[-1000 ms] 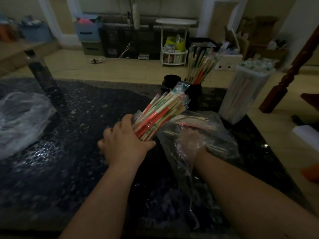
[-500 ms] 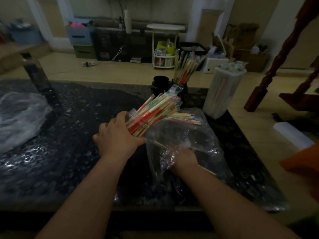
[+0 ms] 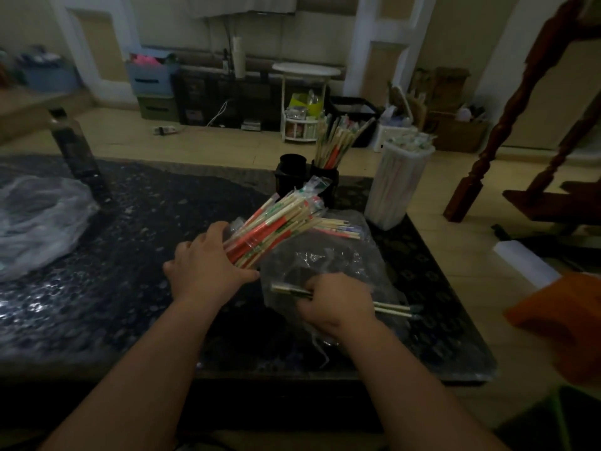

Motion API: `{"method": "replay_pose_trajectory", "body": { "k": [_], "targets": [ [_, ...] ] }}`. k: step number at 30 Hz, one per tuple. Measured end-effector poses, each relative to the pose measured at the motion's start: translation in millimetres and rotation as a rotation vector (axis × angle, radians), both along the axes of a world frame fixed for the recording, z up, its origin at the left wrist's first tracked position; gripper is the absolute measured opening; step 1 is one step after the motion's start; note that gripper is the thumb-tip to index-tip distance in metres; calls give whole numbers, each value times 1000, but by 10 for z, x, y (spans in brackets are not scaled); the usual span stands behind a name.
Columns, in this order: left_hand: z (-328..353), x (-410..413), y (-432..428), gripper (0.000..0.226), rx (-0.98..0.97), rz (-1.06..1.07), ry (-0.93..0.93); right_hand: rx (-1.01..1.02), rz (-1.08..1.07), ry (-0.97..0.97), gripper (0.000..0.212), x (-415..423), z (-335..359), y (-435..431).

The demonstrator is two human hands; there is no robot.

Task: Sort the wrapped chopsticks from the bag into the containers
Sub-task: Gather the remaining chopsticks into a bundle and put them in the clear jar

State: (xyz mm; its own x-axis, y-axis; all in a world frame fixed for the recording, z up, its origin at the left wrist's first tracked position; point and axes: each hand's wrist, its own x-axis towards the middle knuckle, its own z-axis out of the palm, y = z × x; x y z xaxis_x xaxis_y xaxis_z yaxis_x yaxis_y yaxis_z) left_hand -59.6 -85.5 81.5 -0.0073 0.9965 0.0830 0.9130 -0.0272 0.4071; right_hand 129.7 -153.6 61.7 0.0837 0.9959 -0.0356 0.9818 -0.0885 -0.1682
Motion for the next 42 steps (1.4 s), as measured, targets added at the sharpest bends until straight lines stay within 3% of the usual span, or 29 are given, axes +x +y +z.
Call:
{"method": "replay_pose_trajectory", "body": {
  "k": [10, 18, 23, 34, 37, 42],
  "targets": [
    [-11, -81, -73, 97, -6, 29, 19, 138, 84, -10, 29, -19, 339, -150],
    [-41, -145, -48, 94, 2, 20, 44, 414, 148, -53, 27, 34, 465, -165],
    [-42, -120, -44, 94, -25, 10, 62, 684, 28, -97, 22, 35, 406, -38],
    [-84, -90, -16, 92, -7, -32, 114, 902, -130, -82, 23, 144, 306, 74],
    [-112, -100, 22, 89, -5, -57, 126, 922, -100, 58, 12, 145, 292, 78],
    [-152, -77, 60, 88, -11, -89, 141, 909, 31, 642, 23, 95, 231, 106]
  ]
}}
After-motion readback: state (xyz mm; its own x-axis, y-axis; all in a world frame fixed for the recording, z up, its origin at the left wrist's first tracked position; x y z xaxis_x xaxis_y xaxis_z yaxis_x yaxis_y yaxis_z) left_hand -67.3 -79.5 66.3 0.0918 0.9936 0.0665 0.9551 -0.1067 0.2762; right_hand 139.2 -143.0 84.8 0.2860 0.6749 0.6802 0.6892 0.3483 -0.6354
